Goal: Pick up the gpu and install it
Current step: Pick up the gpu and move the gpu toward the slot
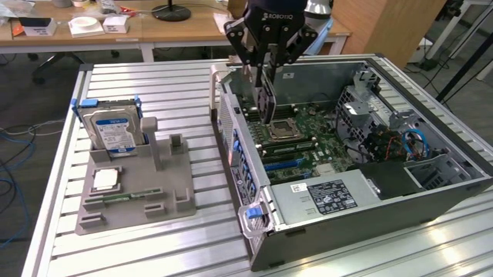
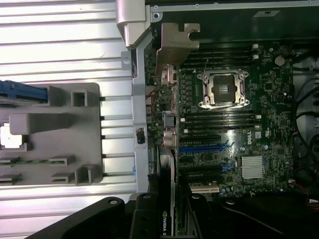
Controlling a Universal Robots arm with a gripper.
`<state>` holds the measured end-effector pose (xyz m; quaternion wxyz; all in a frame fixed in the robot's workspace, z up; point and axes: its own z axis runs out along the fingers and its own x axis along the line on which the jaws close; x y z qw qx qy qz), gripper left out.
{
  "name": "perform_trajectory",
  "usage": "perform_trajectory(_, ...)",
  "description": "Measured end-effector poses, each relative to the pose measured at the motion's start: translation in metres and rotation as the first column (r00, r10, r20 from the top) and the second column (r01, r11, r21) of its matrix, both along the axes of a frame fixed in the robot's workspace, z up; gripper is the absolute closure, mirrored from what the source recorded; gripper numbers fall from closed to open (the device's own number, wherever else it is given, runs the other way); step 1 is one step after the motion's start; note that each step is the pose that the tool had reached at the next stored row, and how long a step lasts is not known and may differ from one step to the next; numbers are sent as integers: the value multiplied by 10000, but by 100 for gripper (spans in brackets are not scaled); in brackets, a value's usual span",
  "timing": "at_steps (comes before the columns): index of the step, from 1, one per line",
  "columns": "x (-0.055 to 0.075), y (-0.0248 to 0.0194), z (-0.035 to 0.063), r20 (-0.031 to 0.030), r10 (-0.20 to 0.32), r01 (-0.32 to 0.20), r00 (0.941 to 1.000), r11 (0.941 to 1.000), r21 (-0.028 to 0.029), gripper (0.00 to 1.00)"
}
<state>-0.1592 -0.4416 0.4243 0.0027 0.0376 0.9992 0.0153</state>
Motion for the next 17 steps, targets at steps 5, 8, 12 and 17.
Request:
perform_trajectory(5,40,0,0,0,-1,1,10000,10000,1,74)
perform_trajectory(8,67,0,0,0,0,0,10000,10000,0,74)
perform_trajectory(12,96,0,0,0,0,0,10000,10000,0,74)
perform_trajectory(17,121,0,0,0,0,0,10000,10000,1,74)
